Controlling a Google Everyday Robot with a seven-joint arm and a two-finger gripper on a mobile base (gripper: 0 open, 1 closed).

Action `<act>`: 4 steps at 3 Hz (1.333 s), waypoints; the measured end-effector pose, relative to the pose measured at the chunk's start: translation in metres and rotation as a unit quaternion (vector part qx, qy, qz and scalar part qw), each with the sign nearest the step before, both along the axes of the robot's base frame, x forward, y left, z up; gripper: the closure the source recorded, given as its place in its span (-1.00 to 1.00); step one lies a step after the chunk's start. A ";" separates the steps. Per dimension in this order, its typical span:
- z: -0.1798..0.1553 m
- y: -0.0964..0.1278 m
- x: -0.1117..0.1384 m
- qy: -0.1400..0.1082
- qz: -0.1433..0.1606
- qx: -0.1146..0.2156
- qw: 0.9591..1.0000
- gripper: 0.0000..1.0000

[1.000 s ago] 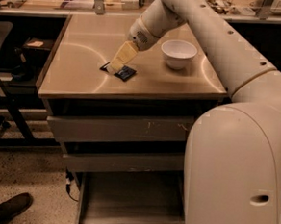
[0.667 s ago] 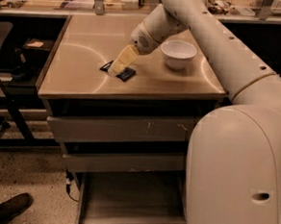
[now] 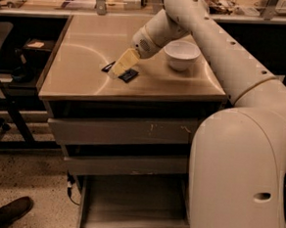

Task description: Place rxbar blueberry into bottom drawer

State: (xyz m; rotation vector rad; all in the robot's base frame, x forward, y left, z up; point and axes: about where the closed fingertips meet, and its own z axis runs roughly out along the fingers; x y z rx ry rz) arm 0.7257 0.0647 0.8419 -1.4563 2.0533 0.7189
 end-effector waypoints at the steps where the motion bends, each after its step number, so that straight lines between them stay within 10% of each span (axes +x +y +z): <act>1: -0.008 0.004 0.001 0.008 0.001 0.004 1.000 -1.00; 3: -0.022 0.010 0.000 0.024 0.004 0.013 1.000 -1.00; 4: -0.029 0.012 -0.001 0.022 0.002 0.013 1.000 -0.61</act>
Offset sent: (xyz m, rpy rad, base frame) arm 0.0031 0.0059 -0.0188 0.0281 0.0433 -0.0076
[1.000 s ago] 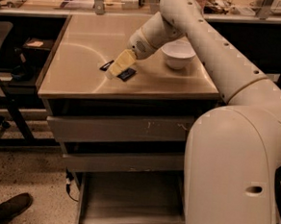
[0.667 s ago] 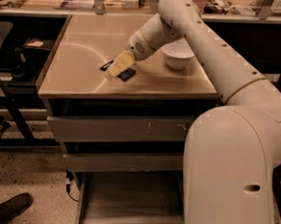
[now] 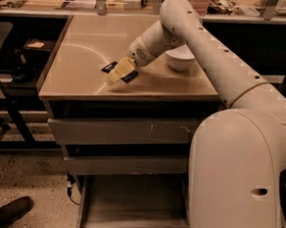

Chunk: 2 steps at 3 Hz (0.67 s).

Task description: Place rxbar blueberry into bottom drawer

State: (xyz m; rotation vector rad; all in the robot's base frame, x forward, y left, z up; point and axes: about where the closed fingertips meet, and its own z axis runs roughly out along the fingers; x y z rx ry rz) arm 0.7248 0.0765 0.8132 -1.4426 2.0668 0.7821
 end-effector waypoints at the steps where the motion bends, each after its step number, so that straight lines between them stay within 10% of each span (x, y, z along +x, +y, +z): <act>1: 0.000 0.000 0.000 0.000 0.000 0.000 1.000 -0.15; 2: 0.000 0.000 0.000 0.000 0.000 0.000 1.000 0.32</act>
Offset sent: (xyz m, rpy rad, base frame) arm 0.0000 0.0000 0.0000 0.0000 0.0000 0.0000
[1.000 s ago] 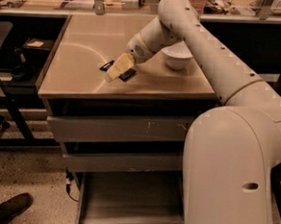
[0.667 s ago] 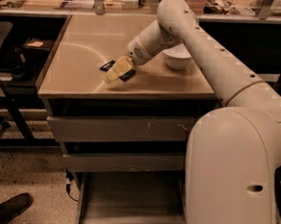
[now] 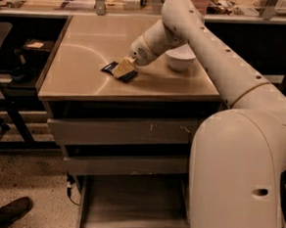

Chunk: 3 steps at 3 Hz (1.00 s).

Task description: Place rxbar blueberry into bottom drawer

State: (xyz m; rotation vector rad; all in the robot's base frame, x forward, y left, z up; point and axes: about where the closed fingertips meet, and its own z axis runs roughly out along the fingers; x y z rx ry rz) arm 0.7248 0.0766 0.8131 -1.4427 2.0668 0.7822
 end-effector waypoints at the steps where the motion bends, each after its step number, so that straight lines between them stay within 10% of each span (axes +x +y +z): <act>1: 0.000 0.000 0.000 0.000 0.000 0.000 1.000 0.79; 3: 0.004 0.000 0.001 -0.001 0.000 0.001 1.000 1.00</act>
Offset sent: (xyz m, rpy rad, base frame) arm 0.0000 0.0000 0.0000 0.0000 0.0000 0.0000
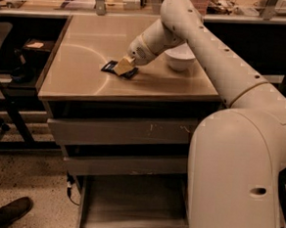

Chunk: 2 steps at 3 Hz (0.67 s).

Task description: Place rxbar blueberry into bottom drawer

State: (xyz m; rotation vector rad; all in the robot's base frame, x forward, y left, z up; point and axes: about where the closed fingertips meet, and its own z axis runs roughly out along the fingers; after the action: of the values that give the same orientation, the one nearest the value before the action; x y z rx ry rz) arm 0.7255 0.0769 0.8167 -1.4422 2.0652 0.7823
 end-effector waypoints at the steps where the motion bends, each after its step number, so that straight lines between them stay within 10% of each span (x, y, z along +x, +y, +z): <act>1: 0.029 0.003 -0.003 -0.024 0.005 0.020 1.000 1.00; 2: 0.054 -0.004 -0.013 -0.041 -0.001 0.036 0.999 1.00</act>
Offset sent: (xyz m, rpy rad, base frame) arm -0.0278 -0.0197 0.0864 0.1082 -0.1288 -0.0243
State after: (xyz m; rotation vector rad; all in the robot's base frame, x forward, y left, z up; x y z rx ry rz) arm 0.7129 0.0725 0.8706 -1.4104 1.9574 0.7754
